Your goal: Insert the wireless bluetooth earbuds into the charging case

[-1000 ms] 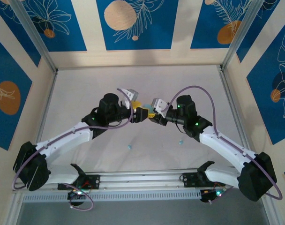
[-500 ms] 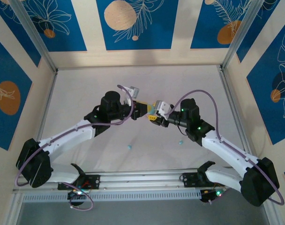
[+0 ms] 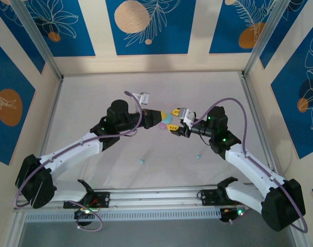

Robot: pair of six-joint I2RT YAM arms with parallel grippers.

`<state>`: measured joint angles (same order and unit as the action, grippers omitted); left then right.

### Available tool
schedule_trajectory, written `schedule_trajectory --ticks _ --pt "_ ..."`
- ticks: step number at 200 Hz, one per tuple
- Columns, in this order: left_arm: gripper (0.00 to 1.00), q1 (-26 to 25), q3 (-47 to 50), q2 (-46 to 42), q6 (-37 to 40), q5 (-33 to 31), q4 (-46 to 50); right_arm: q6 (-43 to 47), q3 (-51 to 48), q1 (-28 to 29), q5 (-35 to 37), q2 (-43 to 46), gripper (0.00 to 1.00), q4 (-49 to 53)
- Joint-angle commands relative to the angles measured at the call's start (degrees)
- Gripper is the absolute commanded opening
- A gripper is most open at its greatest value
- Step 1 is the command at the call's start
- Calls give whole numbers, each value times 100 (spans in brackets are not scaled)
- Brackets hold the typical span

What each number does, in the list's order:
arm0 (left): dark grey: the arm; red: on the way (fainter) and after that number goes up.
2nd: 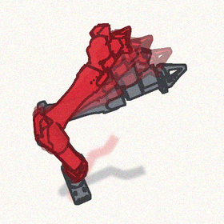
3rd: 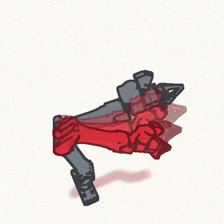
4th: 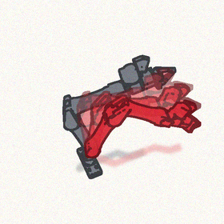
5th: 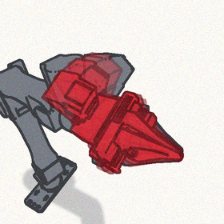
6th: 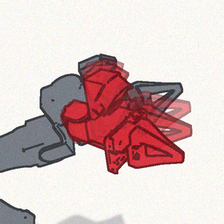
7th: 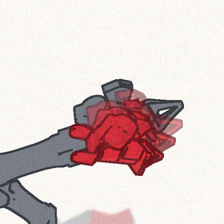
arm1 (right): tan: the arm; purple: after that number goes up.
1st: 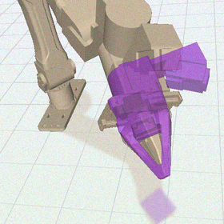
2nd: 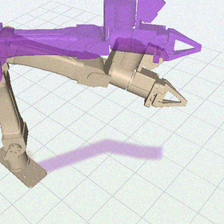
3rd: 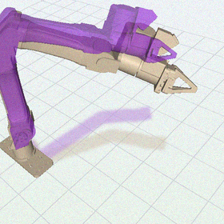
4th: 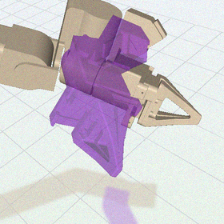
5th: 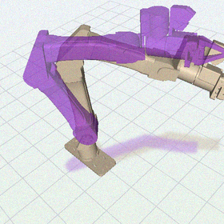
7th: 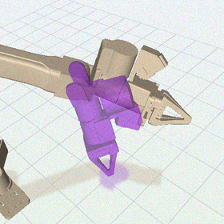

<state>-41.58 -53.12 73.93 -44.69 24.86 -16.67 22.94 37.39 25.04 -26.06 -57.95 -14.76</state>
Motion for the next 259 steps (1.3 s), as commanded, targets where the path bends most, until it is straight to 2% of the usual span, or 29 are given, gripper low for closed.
schedule_trajectory --ticks 1,87,101,118,130,138,163,180,197,216,236,259 --pt "11 42 -101 -49 -119 193 -123 -149 214 57 -248 -5 52 -311" --pt "13 44 -102 -111 -142 269 -131 -53 454 89 -186 -261 38 -27" --pt "22 40 -81 -129 -66 263 -187 -143 494 78 -240 -243 36 16" --pt "41 37 17 -191 154 246 -358 -336 600 20 -494 -248 34 209" --pt "56 37 140 -306 464 155 -547 -539 740 -68 -808 -276 34 449" --pt "60 42 269 -440 763 33 -676 -663 851 -142 -1085 -306 34 638" --pt "67 36 799 -1002 2350 -177 -1203 -935 1250 -275 -1985 -458 34 1299" --pt "70 36 1109 -1325 3603 114 -1425 -1031 1497 -300 -2400 -581 34 1628" --pt "70 36 1199 -1500 4418 380 -1271 -1078 1699 -316 -2729 -705 34 1863" --pt "70 37 1074 -1459 4767 702 -888 -1075 1829 -307 -2962 -795 34 1965" --pt "68 41 945 -1337 4770 1088 -671 -1006 1864 -297 -3063 -822 34 1961" --pt "64 38 973 -1287 4614 1101 -840 -819 1933 -233 -3046 -837 34 2121"
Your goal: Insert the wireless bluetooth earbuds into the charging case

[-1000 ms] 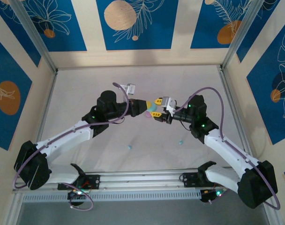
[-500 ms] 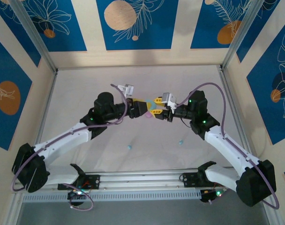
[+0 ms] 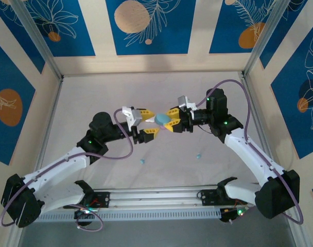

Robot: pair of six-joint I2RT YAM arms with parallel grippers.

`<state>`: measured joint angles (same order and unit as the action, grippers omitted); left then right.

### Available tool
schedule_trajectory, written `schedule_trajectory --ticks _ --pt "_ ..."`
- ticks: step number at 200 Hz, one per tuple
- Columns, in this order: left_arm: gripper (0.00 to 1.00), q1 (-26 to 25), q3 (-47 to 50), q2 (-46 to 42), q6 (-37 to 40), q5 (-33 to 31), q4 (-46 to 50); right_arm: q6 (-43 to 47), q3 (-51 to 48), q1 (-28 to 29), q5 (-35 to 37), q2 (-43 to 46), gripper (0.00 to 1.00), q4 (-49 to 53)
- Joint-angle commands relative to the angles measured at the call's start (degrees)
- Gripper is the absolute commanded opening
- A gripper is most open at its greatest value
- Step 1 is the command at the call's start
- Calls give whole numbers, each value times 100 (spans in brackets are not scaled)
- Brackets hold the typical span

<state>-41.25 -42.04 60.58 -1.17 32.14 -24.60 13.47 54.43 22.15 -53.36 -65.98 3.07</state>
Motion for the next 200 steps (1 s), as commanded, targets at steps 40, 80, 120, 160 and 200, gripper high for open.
schedule_trajectory --ticks 40,80,120,160,200 --pt "61 12 -300 171 101 363 -9 434 322 181 -115 -69 34 649" --pt "55 8 -401 357 -98 518 -95 462 313 220 -44 -65 34 607" --pt "47 5 -492 409 12 533 140 500 322 220 -51 -73 34 594" --pt "45 4 -610 501 22 672 298 516 340 237 -9 -95 34 593" --pt "46 8 -628 551 -12 704 268 476 332 250 31 -108 34 531"
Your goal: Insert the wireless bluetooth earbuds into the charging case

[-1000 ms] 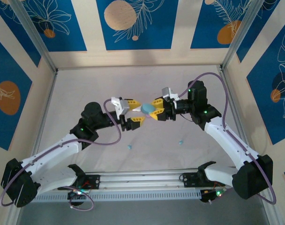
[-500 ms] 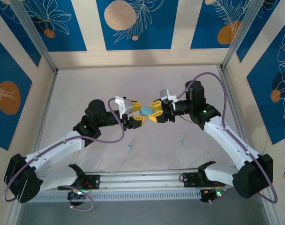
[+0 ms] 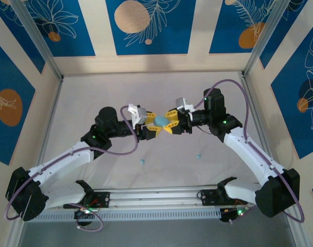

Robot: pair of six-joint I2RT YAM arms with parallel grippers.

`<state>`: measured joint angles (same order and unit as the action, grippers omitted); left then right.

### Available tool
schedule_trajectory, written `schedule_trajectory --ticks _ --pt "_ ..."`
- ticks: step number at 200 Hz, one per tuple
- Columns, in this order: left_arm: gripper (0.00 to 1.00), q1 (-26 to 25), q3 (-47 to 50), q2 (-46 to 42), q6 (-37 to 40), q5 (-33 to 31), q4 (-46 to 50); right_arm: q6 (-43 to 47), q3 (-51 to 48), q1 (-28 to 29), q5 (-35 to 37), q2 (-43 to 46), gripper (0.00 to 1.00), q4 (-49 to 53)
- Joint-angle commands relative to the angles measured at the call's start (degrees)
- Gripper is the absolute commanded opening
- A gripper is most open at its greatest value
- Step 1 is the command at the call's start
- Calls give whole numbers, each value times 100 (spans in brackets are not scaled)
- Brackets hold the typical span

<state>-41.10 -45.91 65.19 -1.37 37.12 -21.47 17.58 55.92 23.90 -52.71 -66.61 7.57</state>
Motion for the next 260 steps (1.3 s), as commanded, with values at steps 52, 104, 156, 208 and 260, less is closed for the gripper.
schedule_trajectory --ticks 52,104,156,208,260 --pt "43 -17 -258 99 14 232 19 -46 182 79 76 -38 35 -36" --pt "33 -8 -214 7 219 164 214 -427 197 -73 7 -12 39 -91" --pt "32 -17 -51 -130 356 167 37 -1447 390 -387 112 -158 50 -159" --pt "31 -19 33 -134 240 96 -217 -2041 620 -465 411 -326 57 -118" --pt "31 -13 250 -245 113 -380 -469 -2343 778 -491 632 -171 61 -34"
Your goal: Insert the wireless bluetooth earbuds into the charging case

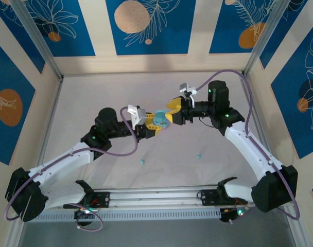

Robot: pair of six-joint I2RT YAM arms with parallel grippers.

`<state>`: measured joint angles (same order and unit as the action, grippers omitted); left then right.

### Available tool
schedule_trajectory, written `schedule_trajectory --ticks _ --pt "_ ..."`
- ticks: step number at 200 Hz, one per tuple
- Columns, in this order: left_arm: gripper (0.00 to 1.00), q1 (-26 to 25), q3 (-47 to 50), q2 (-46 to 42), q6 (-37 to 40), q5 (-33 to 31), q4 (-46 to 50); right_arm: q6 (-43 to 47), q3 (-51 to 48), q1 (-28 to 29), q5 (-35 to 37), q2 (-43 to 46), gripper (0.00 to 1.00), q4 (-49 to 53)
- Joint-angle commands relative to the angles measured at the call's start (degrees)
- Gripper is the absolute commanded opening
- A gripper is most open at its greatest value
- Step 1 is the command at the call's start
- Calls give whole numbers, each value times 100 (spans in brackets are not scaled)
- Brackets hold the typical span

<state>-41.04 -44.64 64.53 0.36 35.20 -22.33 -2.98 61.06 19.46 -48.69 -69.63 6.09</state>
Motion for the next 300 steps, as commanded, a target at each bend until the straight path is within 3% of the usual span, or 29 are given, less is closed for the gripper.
schedule_trajectory --ticks 1,55,118,145,162,190,219,238,271,300 --pt "31 -19 132 -183 -61 -197 -394 -288 265 -48 242 136 61 122" --pt "31 -19 249 -287 -173 -819 -471 -176 278 -41 187 386 63 322" --pt "31 -22 376 -395 -315 -1145 -684 -370 275 -122 1463 521 64 888" --pt "31 -23 359 -411 -352 -1137 -683 -98 297 -119 562 446 63 972" --pt "31 -24 382 -431 -394 -1155 -716 -25 363 -40 686 432 63 1096" --pt "31 -23 399 -517 -405 -1233 -694 22 328 -19 1755 529 62 1223" --pt "30 -23 453 -770 -345 -1540 -549 54 779 166 3710 182 62 1901" --pt "30 -23 606 -952 -281 -1784 -649 304 1295 546 4775 -214 62 2537" --pt "30 -25 667 -979 -190 -2036 -759 135 1619 1148 7136 -788 62 2758" --pt "30 -23 597 -1008 -228 -2114 -762 -186 1636 1398 8359 -1037 62 3011"
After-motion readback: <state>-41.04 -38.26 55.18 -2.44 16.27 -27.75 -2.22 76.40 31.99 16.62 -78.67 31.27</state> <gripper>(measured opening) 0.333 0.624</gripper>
